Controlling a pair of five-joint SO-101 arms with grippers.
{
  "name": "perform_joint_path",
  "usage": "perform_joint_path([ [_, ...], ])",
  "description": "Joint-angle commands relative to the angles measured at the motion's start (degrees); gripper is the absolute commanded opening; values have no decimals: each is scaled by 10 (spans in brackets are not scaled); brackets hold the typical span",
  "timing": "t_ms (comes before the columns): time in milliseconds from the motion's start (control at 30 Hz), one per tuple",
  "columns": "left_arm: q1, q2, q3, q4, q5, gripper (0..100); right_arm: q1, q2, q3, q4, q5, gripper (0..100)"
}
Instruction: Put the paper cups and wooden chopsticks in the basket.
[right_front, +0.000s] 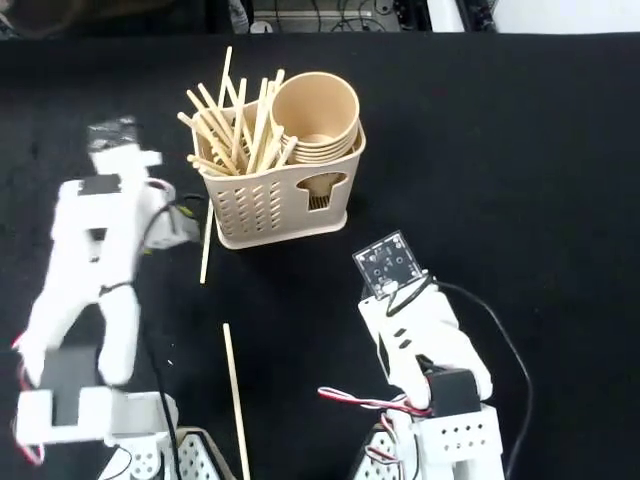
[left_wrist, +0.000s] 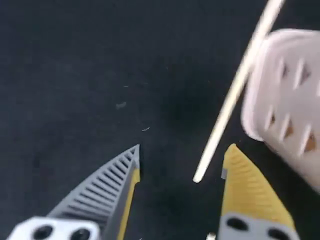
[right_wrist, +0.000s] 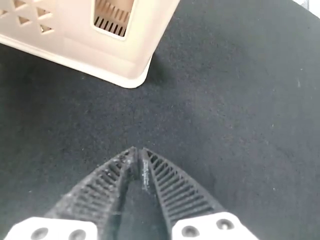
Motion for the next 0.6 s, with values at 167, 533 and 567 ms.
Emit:
perform_joint_path([
  [167, 48, 98, -7, -74, 45, 259, 4, -2, -1, -12, 3, 12],
  [533, 25, 97, 41, -158, -51, 26, 6, -2, -1, -12, 3, 12],
  [567, 25, 97, 41, -158, -57, 27, 6, -2, -1, -12, 3, 12],
])
